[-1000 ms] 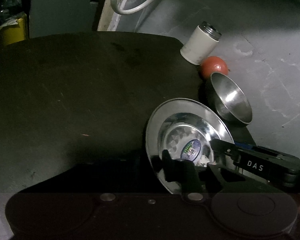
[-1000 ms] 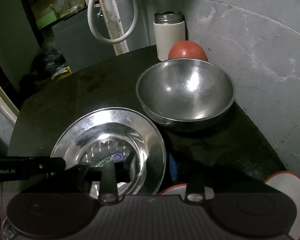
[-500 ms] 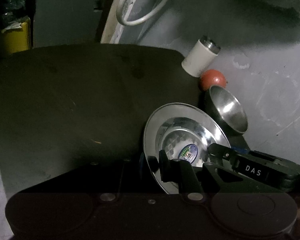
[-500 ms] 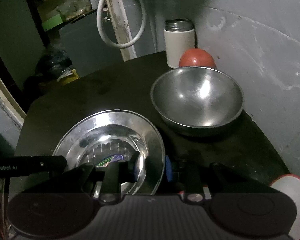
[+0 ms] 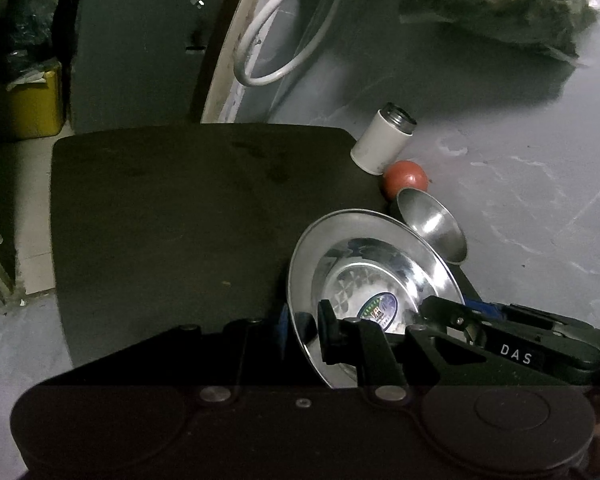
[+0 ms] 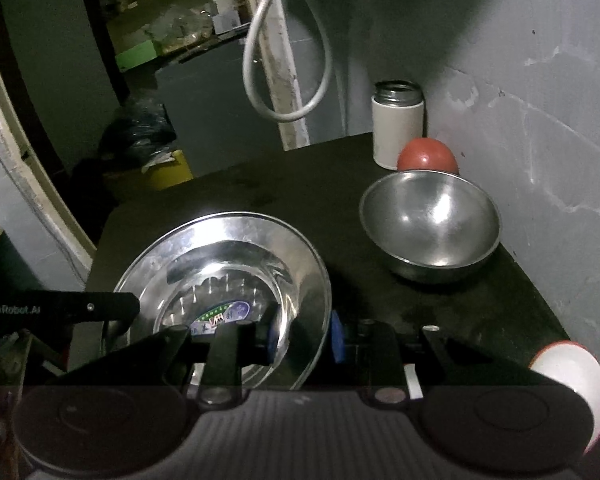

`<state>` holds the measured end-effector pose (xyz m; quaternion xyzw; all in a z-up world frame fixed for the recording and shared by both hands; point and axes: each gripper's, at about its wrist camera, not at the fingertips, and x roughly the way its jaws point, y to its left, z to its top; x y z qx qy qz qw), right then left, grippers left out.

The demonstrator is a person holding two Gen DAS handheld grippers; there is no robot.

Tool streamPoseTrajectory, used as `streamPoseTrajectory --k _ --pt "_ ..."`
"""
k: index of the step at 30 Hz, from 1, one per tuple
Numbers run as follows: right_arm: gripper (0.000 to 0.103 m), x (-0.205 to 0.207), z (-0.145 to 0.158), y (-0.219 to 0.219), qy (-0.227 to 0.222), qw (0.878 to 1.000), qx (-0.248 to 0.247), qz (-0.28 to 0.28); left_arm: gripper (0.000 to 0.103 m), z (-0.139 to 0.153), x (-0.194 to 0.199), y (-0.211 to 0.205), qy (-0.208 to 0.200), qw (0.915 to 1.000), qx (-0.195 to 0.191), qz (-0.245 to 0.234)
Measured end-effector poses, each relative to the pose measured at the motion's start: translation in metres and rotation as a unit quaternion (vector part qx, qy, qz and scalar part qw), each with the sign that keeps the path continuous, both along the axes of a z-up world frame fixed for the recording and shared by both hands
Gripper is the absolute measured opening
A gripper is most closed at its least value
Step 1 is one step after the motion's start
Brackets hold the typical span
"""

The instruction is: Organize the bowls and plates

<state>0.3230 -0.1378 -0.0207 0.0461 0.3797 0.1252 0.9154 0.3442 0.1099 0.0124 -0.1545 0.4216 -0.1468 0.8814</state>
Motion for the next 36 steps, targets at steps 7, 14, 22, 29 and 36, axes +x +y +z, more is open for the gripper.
streamPoseTrajectory --k 7,14,22,29,36 --pt "0.029 -0.03 0.01 0.008 -0.002 1.0 0.001 0.01 0.016 0.009 -0.029 0.005 -0.003 1.0 0.002 -0.001" --pt "0.029 -0.063 0.01 0.014 0.004 1.0 0.001 0.02 0.016 0.008 -0.059 0.01 0.003 1.0 0.003 -0.003" --pt "0.029 -0.089 0.001 0.016 0.019 1.0 0.011 0.021 0.017 0.003 -0.089 0.014 0.019 0.9998 0.005 -0.004" --pt "0.029 -0.111 -0.005 0.02 0.03 0.999 0.019 0.029 0.021 -0.001 -0.107 0.019 0.027 0.9995 0.017 -0.005" --pt "0.029 -0.125 -0.011 0.026 0.038 0.998 0.012 0.039 0.022 -0.008 -0.119 0.019 0.029 0.9987 0.039 -0.015"
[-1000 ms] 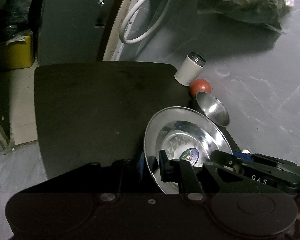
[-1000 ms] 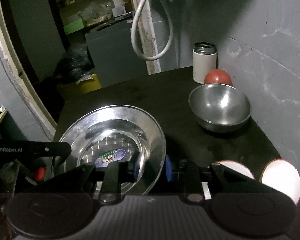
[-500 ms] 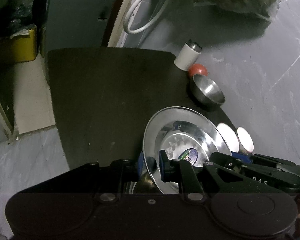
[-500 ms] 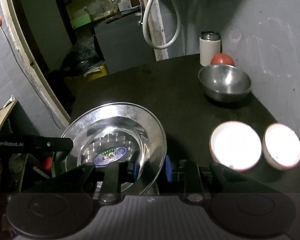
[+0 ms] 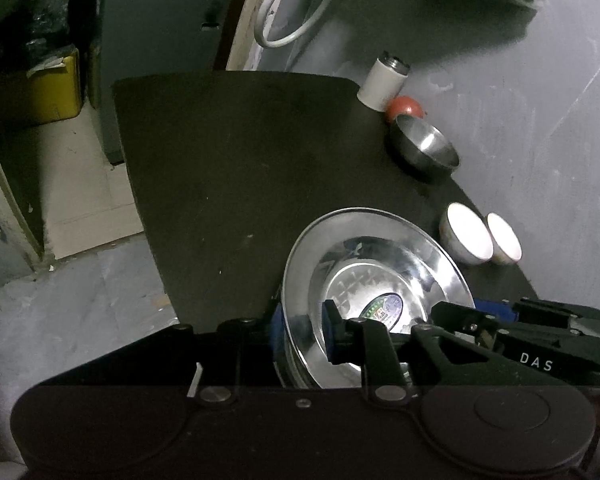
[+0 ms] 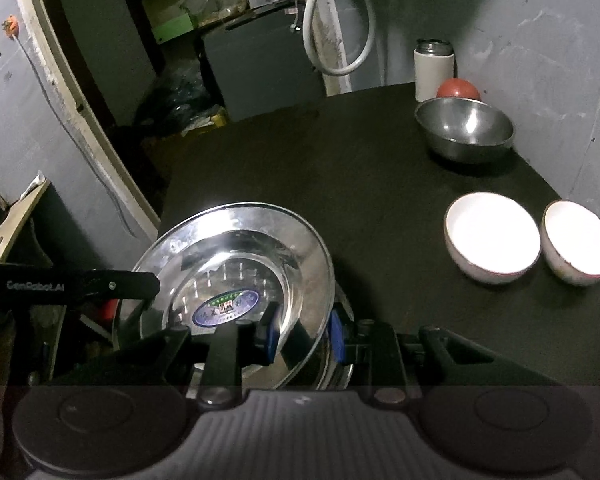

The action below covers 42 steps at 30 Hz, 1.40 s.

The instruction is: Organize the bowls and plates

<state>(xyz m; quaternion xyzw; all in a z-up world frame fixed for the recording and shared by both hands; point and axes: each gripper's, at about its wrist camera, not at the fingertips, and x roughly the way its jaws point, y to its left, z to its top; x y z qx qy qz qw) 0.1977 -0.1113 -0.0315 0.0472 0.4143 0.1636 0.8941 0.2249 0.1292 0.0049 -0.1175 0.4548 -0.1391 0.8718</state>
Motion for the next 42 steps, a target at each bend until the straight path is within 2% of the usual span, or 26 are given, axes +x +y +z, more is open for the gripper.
streamPoseTrajectory --k 27,42 --pt "0.03 -0.017 -0.013 0.009 0.023 0.999 -0.027 0.003 0.027 -0.01 -0.008 -0.017 0.003 0.9975 0.064 -0.031" --pt "0.032 -0.012 -0.014 0.017 0.032 0.999 -0.043 0.008 0.028 -0.018 -0.003 -0.02 0.016 0.9971 0.069 -0.029"
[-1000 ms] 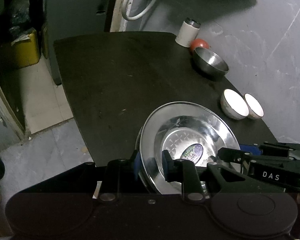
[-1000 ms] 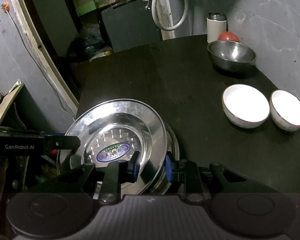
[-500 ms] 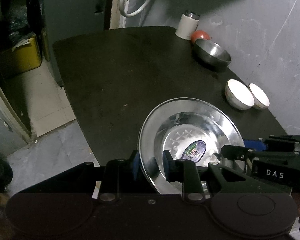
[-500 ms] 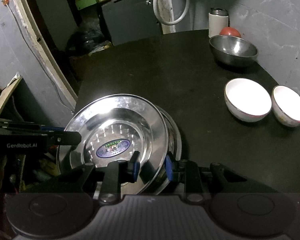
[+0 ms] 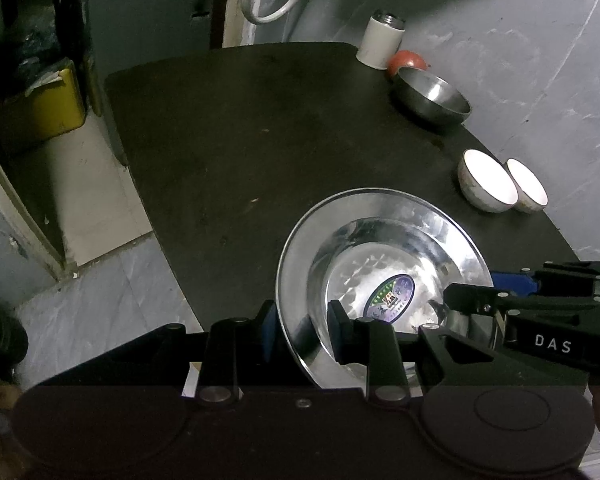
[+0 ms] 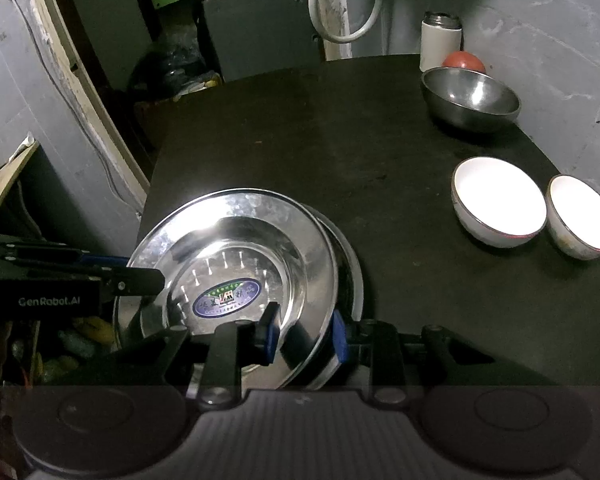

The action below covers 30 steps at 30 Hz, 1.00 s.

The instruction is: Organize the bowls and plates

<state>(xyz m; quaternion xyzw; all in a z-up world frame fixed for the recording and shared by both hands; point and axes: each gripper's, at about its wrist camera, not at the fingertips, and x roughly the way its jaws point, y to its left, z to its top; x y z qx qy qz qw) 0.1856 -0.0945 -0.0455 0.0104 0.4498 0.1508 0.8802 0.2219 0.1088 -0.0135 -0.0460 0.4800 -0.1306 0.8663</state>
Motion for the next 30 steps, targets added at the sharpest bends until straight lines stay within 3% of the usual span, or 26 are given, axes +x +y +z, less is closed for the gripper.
streamPoseTrajectory --k 30 --pt "0.043 0.0012 -0.0044 0.009 0.005 1.0 -0.008 0.009 0.032 -0.0043 0.0046 0.0013 0.0 0.9999 -0.004 0.01"
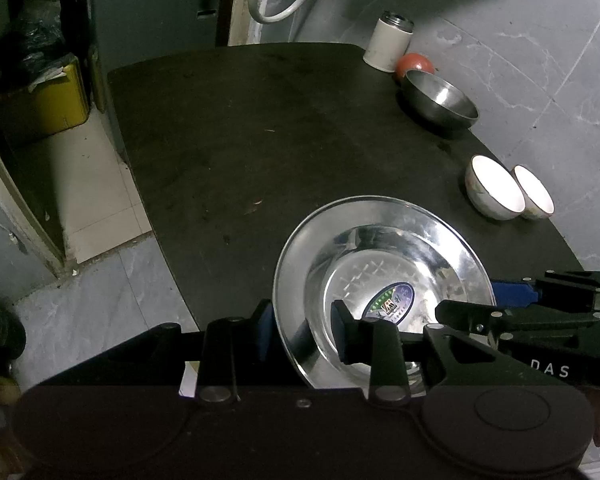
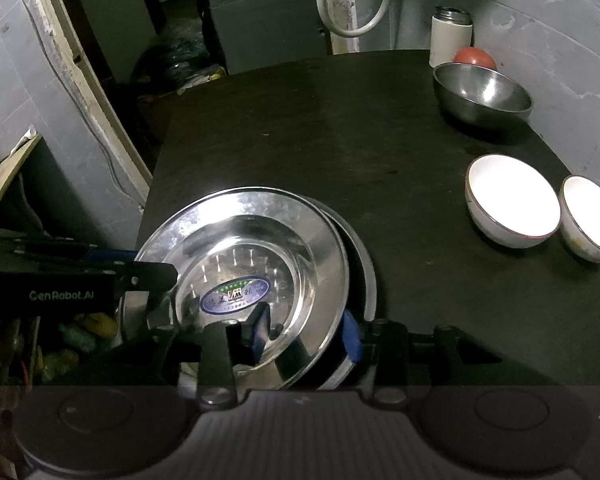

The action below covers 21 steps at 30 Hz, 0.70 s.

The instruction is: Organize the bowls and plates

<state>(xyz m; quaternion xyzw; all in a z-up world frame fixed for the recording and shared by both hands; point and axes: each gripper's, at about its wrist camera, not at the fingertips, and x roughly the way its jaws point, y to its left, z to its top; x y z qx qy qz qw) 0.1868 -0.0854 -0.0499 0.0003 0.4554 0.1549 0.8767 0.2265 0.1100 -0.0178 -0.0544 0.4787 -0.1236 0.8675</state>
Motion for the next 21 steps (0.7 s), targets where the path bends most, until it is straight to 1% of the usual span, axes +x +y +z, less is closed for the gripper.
streamPoseTrajectory --k 8,11,14,21 --pt "0.044 -0.0015 0.0037 0.0064 0.005 1.0 -0.016 0.003 0.032 0.0006 0.0008 0.0003 0.0 1.0 -0.001 0.0" --pt "0.046 -0.002 0.005 0.0076 0.008 1.0 -0.02 0.002 0.037 0.0011 0.0014 -0.0001 0.0 1.0 -0.002 0.002" --pt "0.049 -0.0021 0.0067 0.0095 0.009 1.0 -0.023 0.002 0.038 0.0008 0.001 -0.0004 -0.001 1.0 -0.003 0.002" --pt "0.05 -0.0031 0.0097 0.0102 0.008 1.0 -0.027 0.0 0.039 0.0007 0.0016 -0.0015 -0.001 1.0 -0.003 0.003"
